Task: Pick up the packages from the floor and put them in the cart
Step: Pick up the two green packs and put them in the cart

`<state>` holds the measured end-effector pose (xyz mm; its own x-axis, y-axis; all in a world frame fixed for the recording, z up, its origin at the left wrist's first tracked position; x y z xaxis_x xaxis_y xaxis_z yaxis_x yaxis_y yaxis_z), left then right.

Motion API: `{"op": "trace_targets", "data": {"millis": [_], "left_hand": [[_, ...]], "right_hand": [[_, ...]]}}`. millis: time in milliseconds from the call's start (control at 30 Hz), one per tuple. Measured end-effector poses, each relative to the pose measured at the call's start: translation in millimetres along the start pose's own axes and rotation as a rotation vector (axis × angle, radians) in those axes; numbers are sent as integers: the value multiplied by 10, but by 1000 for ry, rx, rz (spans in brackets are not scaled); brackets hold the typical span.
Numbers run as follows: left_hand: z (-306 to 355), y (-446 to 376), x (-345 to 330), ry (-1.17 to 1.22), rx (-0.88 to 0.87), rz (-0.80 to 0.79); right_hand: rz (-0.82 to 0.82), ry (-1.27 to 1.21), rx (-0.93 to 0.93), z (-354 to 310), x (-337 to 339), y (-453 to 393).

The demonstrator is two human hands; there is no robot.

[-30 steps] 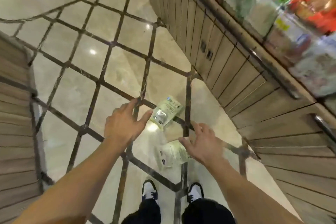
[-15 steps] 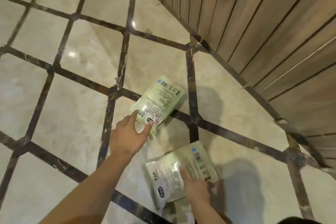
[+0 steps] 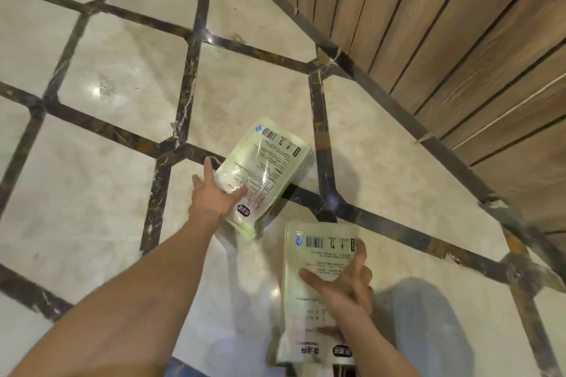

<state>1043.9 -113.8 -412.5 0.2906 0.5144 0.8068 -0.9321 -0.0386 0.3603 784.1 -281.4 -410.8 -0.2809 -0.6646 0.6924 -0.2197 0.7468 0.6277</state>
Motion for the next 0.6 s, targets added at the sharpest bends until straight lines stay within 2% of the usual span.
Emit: {"op": "trace_targets", "data": {"millis": [167, 300, 333, 400, 500, 600], "left_hand": [[-70, -91, 33, -145, 26, -93], [-162, 45, -44, -227, 77, -423], [-195, 69, -63, -213, 96, -449], [-223, 47, -99, -60, 134, -450], [-156, 3, -111, 215, 196, -311], [-89, 14, -95, 222, 213, -263]], "right_hand": [[59, -170, 50, 104, -5, -172], [54, -246, 62, 49, 80, -251], [51, -254, 55, 24, 117, -266], [57, -244, 10, -8, 189, -275], [46, -172, -56, -10, 186, -294], [44, -110, 0, -55, 139, -286]]}}
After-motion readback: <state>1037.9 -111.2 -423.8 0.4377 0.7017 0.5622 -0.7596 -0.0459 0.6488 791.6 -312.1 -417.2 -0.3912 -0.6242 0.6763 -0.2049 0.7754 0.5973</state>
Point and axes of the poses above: each hand's wrist, its own y-axis away from the middle knuckle, its own x-axis out of the back of the hand, z = x × y, the point moved 4 cm from there along -y, towards the middle knuckle, and after that the axes turned 12 degrees about z, right-handed, at the moved point
